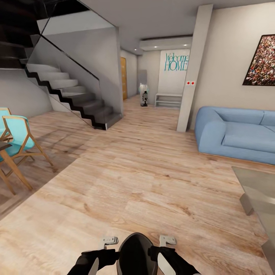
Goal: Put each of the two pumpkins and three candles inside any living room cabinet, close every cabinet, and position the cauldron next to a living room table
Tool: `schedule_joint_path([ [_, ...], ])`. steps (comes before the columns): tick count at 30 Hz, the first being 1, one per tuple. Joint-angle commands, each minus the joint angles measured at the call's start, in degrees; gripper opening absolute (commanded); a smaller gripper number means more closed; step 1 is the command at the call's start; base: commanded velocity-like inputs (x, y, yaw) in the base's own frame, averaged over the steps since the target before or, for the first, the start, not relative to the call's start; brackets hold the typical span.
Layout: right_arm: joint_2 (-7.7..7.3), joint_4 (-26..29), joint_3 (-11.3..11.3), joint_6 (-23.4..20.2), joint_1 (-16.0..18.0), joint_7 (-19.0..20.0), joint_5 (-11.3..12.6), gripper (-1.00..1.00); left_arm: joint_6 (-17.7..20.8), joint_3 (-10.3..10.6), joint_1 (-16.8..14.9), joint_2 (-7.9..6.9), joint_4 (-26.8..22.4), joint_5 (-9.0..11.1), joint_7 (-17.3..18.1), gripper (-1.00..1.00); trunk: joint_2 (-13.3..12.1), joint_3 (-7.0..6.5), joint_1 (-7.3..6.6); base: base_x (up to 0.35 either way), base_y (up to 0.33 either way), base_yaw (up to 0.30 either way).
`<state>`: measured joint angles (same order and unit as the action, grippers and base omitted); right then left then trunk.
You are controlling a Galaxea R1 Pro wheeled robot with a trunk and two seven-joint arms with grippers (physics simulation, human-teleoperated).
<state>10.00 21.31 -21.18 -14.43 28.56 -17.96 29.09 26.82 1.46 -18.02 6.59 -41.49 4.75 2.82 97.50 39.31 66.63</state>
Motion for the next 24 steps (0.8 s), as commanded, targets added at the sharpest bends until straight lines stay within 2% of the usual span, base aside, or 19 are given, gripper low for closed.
schedule_joint_path([
  [1, 0.00, 0.02, 0.00, 0.01, 0.00, 0.01, 0.00, 1.00, 0.00, 0.01, 0.00, 0.00, 0.00, 0.03, 0.00, 1.00, 0.42, 0.18, 0.23, 0.000, 0.000, 0.000],
  [24, 0.00, -0.04, -0.02, 0.10, 0.00, 0.03, 0.00, 1.00, -0.10, -0.06, 0.00, 0.01, -0.01, 0.06, -0.35, 1.00, 9.64, 4.31, 5.28, 0.000, 0.000, 0.000],
])
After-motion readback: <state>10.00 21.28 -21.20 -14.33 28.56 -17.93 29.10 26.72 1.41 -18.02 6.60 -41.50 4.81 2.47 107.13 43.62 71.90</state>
